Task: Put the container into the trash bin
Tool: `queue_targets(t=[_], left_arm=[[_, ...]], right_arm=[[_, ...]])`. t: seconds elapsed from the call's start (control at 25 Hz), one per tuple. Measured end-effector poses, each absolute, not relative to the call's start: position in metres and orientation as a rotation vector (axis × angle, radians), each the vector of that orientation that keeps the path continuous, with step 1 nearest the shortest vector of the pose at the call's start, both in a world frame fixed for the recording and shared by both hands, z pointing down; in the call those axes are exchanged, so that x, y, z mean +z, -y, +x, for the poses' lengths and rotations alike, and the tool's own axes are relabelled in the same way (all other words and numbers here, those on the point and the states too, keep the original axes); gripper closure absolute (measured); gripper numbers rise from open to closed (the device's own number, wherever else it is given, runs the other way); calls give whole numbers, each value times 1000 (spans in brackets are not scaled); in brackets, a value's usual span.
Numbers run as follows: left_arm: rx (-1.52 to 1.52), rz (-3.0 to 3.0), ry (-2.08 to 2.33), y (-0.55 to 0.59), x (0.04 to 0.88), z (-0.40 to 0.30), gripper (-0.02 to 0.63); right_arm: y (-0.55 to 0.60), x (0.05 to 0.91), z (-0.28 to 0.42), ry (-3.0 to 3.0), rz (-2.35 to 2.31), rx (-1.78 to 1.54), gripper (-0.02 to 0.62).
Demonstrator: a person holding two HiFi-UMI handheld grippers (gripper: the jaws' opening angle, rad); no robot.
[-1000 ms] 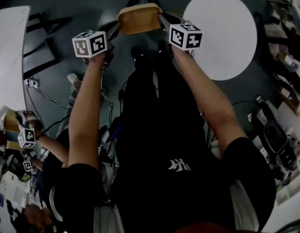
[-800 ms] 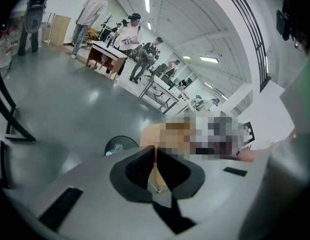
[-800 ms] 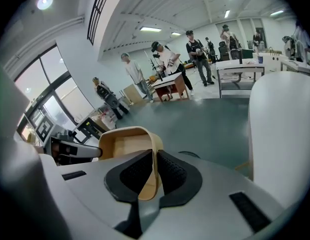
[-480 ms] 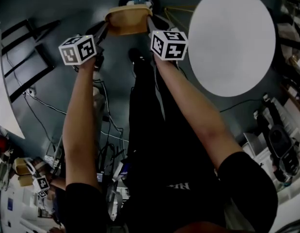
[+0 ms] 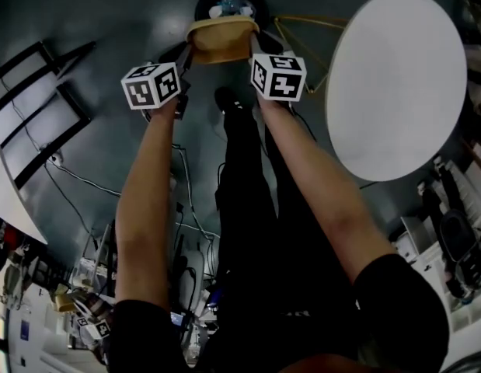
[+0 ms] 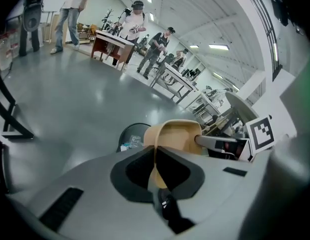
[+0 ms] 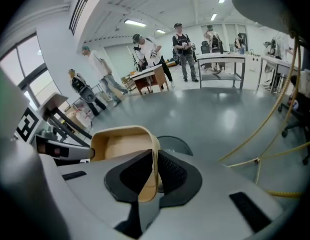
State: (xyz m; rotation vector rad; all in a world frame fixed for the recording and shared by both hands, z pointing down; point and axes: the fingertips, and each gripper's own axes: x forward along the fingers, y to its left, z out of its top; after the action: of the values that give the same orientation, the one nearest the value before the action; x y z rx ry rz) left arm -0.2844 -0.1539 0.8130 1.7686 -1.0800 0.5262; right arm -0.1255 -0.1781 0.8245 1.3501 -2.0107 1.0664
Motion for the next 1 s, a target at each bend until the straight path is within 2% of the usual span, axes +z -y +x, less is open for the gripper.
queue_targets(t=[1.0], left_arm=[[624,1762,1047,198,958,-275,591]], right_arm=[[213,952,-116,1893,1417,990,535]])
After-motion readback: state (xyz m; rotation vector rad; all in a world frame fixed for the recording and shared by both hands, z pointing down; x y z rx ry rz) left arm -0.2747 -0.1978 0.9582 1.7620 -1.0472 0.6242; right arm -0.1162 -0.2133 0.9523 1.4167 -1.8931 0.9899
